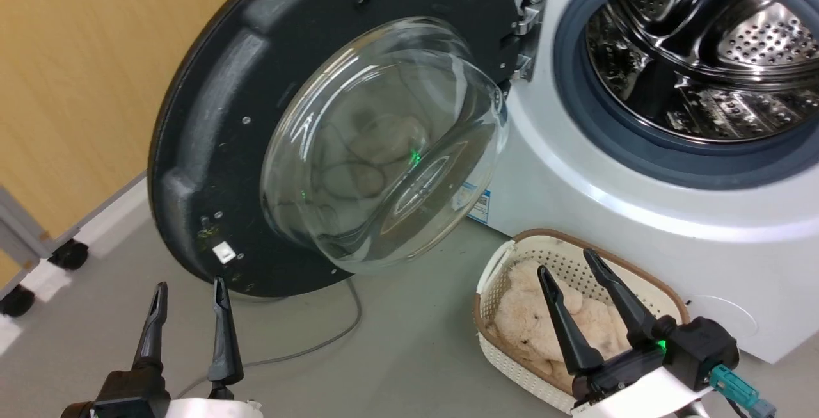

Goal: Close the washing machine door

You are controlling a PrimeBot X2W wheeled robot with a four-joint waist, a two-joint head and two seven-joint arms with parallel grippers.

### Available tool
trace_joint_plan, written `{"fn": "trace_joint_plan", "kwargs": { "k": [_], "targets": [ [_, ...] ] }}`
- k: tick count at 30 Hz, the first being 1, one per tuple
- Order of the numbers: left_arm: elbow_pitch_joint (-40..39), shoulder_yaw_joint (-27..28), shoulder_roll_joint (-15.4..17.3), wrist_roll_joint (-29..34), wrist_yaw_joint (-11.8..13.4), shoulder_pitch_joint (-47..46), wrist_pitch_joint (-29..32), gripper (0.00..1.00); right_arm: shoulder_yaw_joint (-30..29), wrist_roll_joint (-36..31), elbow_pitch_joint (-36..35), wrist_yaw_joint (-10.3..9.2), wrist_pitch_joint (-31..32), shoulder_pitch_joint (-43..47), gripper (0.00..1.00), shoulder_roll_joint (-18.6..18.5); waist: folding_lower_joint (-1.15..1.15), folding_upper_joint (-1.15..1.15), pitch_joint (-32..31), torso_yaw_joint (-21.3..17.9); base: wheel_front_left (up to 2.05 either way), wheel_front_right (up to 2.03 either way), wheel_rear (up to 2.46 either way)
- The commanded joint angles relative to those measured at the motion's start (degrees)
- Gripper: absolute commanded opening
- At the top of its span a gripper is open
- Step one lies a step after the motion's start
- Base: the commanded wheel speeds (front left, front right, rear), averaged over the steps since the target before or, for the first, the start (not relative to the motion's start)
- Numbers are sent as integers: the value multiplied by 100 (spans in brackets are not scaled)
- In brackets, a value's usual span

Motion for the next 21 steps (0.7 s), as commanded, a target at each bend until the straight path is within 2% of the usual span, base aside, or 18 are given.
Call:
{"fn": "trace_joint_plan", "kwargs": {
  "k": [1,17,18,19,21],
  "targets": [
    [-38,12,-7,-43,46,81,-65,100,34,60,17,3,-55,-102,100,-34,0,0,5,45,0,0,0],
    [-10,-8,-7,-96,23,89,-79,100,47,60,6,3,-69,-62,100,-23,0,0,23,83,0,0,0],
    [-27,-10,-7,-108,2,77,-79,26,45,58,4,3,-69,-63,100,-23,0,0,26,83,0,0,0],
    [-41,-10,-7,-90,-24,74,-79,0,43,56,3,3,-69,-62,100,-26,0,0,28,83,0,0,0],
    [-60,20,-7,-94,-32,59,-79,0,34,53,1,3,-69,-58,100,-31,0,0,33,81,0,0,0]
  ]
}}
